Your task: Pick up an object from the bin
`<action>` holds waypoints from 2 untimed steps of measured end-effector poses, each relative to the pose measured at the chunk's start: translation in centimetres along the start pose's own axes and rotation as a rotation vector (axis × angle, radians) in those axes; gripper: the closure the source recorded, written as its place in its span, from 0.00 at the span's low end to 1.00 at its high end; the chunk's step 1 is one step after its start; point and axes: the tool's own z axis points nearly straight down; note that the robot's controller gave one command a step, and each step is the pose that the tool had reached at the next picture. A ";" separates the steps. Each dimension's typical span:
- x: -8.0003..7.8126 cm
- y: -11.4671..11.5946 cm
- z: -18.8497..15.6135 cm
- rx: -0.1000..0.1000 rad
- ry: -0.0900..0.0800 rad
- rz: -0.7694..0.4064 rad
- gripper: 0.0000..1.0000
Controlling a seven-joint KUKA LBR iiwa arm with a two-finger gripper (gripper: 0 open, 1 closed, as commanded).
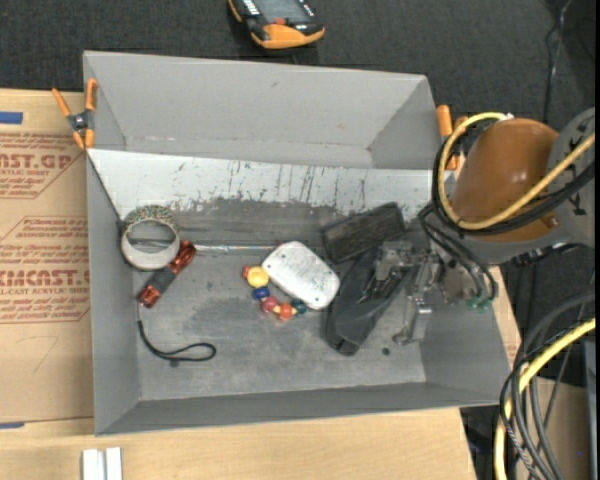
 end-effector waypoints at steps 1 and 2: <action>0.0 0.0 0.0 0.000 0.000 0.000 0.00; 0.2 -0.8 3.8 0.000 -0.001 -0.182 0.00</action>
Offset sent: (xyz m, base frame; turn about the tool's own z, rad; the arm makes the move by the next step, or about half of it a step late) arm -0.0023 -0.0097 -0.0430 -0.2054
